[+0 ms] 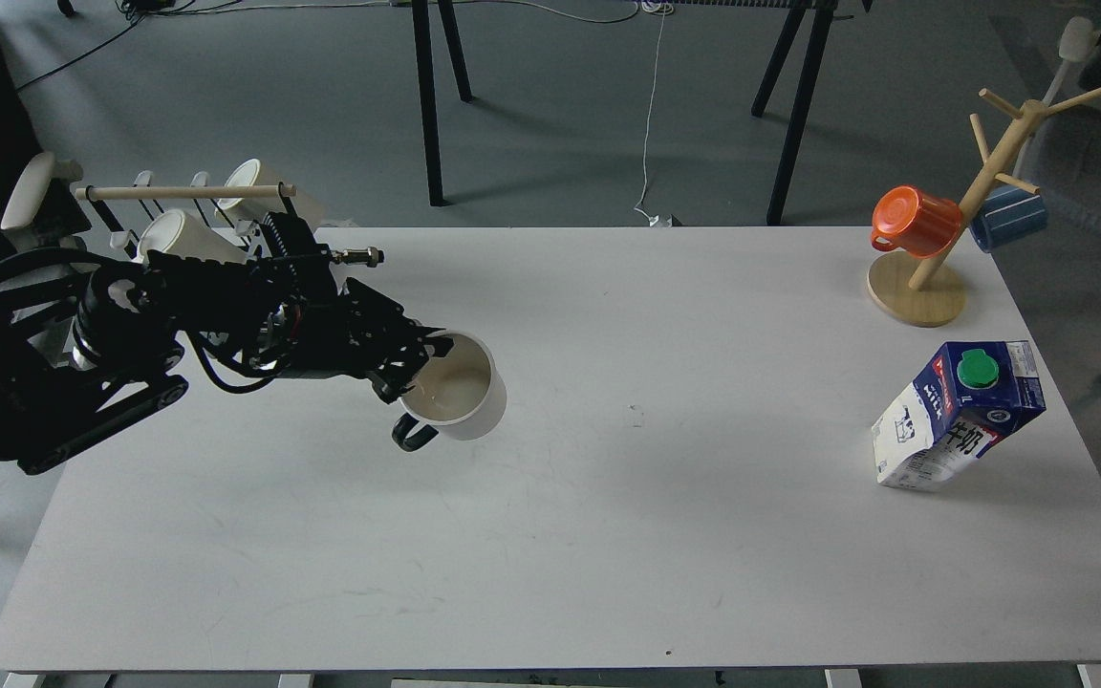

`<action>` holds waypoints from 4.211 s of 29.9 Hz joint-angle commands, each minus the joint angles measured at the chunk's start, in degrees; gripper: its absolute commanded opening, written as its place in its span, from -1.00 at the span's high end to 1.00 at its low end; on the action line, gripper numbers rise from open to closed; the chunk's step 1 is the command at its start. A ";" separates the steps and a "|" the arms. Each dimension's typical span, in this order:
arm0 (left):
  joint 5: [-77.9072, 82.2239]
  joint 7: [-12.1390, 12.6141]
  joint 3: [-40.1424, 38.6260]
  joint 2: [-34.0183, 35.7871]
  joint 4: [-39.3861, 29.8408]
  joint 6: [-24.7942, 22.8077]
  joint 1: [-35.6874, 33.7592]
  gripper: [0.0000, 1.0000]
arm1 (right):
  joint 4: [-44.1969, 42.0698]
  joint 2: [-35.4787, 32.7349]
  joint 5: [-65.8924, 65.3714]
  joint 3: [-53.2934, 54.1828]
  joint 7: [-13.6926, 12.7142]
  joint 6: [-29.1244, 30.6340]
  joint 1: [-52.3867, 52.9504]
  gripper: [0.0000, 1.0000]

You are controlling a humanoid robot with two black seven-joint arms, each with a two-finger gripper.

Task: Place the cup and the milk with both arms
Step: 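Carry the white mug with the left gripper toward the table center and lower it, then open the left gripper and lift it away from the mug, then reach the right gripper to the milk carton and grasp it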

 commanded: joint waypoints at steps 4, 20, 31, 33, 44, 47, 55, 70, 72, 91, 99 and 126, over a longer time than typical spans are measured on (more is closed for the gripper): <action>0.89 0.00 5.52 -11.14 9.34 -0.56 -0.86 0.99 | -0.24 0.00 0.12 0.04 0.05 0.00 0.01 -0.97; 0.89 0.00 5.88 -20.90 13.73 -0.47 -0.33 0.95 | -0.85 0.00 0.04 -0.22 -0.04 0.00 -0.17 -0.97; 0.63 0.00 5.88 -24.42 20.77 0.06 -0.42 0.89 | -1.82 0.00 0.04 -0.05 -0.12 0.00 -0.08 -0.97; 0.54 0.00 5.79 -24.34 20.86 -0.03 -0.33 0.82 | -1.82 0.00 0.04 -0.05 -0.12 0.00 -0.08 -0.97; -7.36 0.00 4.74 -23.81 19.89 -4.77 -1.56 -0.18 | -1.73 0.61 0.12 0.04 -0.04 0.00 0.10 -0.97; -11.92 0.00 3.34 -23.63 19.81 -5.65 -1.91 -0.46 | -1.47 0.53 0.65 0.04 -0.04 0.00 0.19 -0.97; -33.53 0.00 -12.20 -17.32 19.72 -17.83 -3.06 -0.61 | 6.78 -5.35 5.82 0.22 -1.97 0.00 -1.74 -0.97; -86.81 0.00 -22.51 0.88 16.47 -17.83 -0.16 -0.60 | 15.14 -6.86 30.18 -0.57 -8.73 0.00 -29.60 -0.98; -87.61 0.00 -22.60 1.15 16.47 -17.83 0.37 -0.60 | 15.06 -5.98 29.92 -0.92 -9.00 0.00 -30.22 -0.98; -87.17 0.00 -22.33 0.45 13.83 -17.83 3.18 -0.61 | 10.31 12.56 16.21 -11.74 -8.47 0.00 -15.55 -0.98; -86.73 0.00 -22.33 -0.08 13.83 -17.83 4.24 -0.61 | 8.38 15.38 15.86 -11.65 -8.38 0.00 -14.93 -0.98; -86.73 0.00 -22.42 0.19 13.83 -17.83 7.58 -0.61 | 0.73 19.59 15.86 -10.95 -8.38 0.00 -7.11 -0.98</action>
